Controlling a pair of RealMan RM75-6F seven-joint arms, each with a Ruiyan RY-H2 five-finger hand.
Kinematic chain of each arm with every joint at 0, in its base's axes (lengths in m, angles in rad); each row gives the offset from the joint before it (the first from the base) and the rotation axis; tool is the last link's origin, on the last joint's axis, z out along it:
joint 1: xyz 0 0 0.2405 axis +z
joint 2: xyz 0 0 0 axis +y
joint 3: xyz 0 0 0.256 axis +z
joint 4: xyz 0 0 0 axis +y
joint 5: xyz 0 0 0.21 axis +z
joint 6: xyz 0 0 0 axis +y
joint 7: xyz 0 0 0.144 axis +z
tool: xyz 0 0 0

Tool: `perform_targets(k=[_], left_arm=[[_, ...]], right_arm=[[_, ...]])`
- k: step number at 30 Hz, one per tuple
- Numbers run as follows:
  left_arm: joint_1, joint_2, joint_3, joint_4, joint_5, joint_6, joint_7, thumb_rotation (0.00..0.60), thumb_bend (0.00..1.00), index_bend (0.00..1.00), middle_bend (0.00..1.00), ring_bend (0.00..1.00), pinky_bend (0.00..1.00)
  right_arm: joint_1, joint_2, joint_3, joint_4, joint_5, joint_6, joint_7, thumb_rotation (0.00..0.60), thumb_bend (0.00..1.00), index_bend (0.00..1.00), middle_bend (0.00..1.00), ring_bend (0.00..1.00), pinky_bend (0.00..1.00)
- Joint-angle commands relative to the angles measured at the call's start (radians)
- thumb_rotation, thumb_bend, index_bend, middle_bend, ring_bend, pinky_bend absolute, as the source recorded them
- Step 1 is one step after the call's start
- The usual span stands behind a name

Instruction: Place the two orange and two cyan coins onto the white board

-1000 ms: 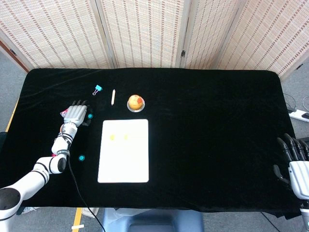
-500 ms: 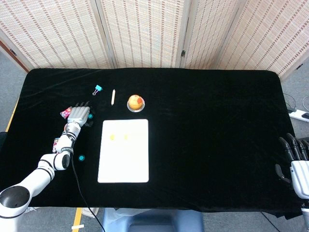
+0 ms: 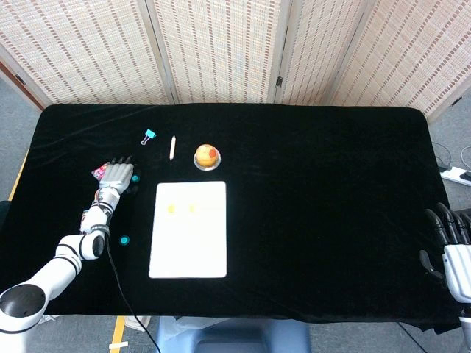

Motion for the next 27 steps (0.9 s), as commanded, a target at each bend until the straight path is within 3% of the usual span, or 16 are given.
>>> perform_targets(k=[1,5,16,27], left_arm=[[0.001,-0.003,-0.001,0.005,-0.001,0.000,0.000,0.600,0.47,0.35,0.07,0.00,0.00],[0.001,-0.008,-0.005,0.020,-0.007,-0.009,0.000,0.600,0.47,0.33,0.06,0.00,0.00],[0.025,0.016,0.009,-0.028,0.017,0.022,0.014,0.600,0.47,0.43,0.06,0.00,0.00],[0.063,0.050,0.021,-0.101,0.038,0.098,0.029,0.600,0.47,0.39,0.07,0.00,0.00]], right_arm=[[0.000,0.000,0.000,0.000,0.001,-0.001,-0.002,0.600,0.47,0.00,0.00,0.00,0.00],[-0.001,0.000,0.001,-0.002,0.002,0.000,-0.003,0.600,0.47,0.00,0.00,0.00,0.00],[0.001,0.000,0.003,0.001,0.001,-0.001,0.000,0.600,0.47,0.00,0.00,0.00,0.00],[-0.002,-0.001,0.001,0.004,-0.005,0.004,0.006,0.600,0.47,0.00,0.00,0.00,0.00]])
